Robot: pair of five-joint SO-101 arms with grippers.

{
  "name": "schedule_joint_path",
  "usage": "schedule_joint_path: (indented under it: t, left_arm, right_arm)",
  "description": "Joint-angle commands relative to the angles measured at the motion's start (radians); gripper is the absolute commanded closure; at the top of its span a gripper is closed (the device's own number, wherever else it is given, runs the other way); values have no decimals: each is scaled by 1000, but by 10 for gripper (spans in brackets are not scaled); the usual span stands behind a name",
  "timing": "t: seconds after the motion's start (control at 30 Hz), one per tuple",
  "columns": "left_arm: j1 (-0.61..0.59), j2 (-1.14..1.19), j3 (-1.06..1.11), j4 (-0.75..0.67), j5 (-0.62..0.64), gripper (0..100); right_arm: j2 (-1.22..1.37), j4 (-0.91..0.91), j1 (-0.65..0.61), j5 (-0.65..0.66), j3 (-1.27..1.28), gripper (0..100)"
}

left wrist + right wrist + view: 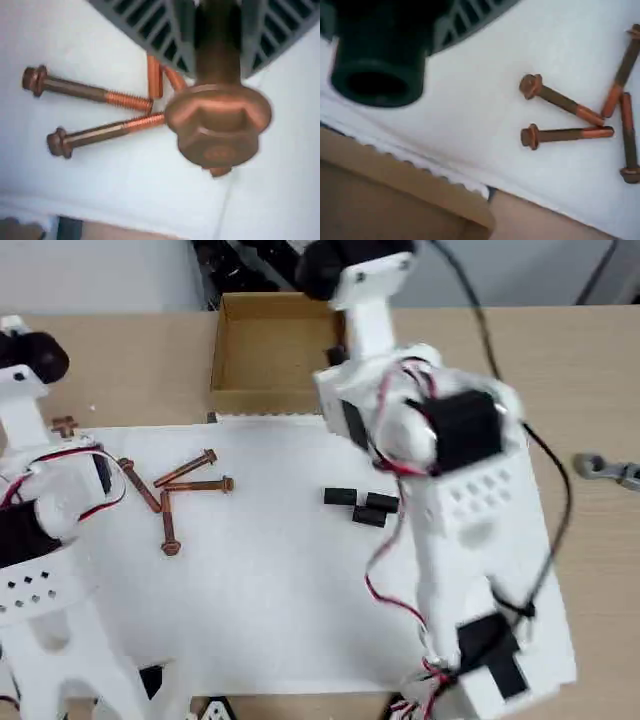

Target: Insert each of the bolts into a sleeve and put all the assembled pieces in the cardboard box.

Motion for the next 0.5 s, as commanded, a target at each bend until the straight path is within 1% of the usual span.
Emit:
schedule_joint_path:
  t: [0.0, 0.07, 0.17, 0.3, 0.37, 0.47]
  left_arm:
    - [68, -25, -2, -57, -3, 993]
    - [118, -28, -2, -72, -2, 993]
    - [183, -29, -2, -110, 0, 993]
    - [244, -29, -2, -172, 3, 993]
    - [267, -31, -4, -207, 38, 993]
    - [292, -31, -4, -261, 95, 993]
  right_arm:
    - [-180, 4, -10, -17, 114, 969]
    - [-278, -1, -8, -20, 222, 989]
    - [-437, -5, -8, -31, 394, 984]
    - [-628, -42, -8, -126, 658, 984]
    - [-720, -97, -8, -144, 813, 984]
    - [-868, -251, -10, -144, 1056, 984]
